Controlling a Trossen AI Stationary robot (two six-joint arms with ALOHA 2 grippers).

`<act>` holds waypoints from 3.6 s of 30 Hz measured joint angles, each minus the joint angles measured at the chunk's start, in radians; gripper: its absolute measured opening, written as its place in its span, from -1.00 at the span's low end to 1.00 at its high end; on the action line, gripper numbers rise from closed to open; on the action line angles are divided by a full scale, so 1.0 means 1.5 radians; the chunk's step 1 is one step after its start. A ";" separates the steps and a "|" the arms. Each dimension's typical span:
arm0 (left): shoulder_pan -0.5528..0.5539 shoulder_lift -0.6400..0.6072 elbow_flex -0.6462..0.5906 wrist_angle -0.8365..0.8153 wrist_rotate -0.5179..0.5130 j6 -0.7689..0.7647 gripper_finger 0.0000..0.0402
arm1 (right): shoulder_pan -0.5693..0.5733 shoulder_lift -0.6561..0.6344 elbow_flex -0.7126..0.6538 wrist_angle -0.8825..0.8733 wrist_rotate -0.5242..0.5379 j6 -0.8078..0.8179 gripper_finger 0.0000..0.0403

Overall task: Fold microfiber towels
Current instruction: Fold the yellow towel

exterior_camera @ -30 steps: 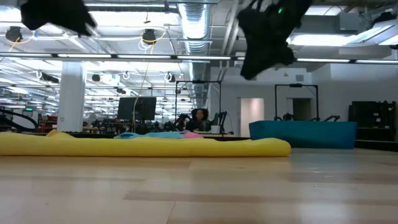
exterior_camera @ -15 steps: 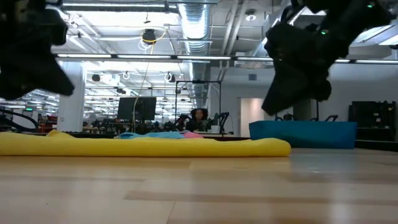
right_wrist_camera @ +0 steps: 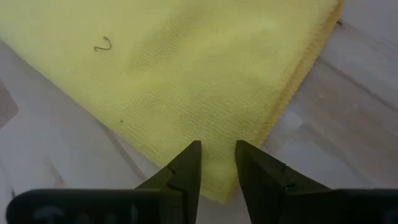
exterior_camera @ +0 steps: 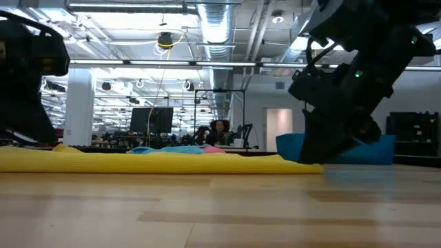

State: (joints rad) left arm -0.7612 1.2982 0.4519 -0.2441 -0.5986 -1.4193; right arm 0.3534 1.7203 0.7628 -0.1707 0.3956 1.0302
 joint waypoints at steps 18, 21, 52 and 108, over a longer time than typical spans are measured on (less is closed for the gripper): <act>0.000 0.073 0.000 0.055 0.046 -0.021 -0.91 | -0.028 -0.014 0.034 -0.006 -0.087 -0.035 -0.94; 0.000 0.073 0.000 0.054 0.060 -0.020 -0.91 | -0.029 -0.016 0.059 -0.007 -0.077 -0.051 -0.97; 0.000 0.072 0.000 0.073 0.070 -0.020 -0.91 | -0.086 0.208 0.458 -0.078 -0.168 -0.333 -0.95; 0.239 0.072 0.006 0.219 0.084 0.044 -0.99 | -0.150 0.198 0.524 -0.200 -0.185 -0.326 -0.20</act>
State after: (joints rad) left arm -0.4021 1.4063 0.4606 0.0838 -0.4729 -1.3527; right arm 0.1278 2.0167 1.5490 -0.4713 0.1181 0.5407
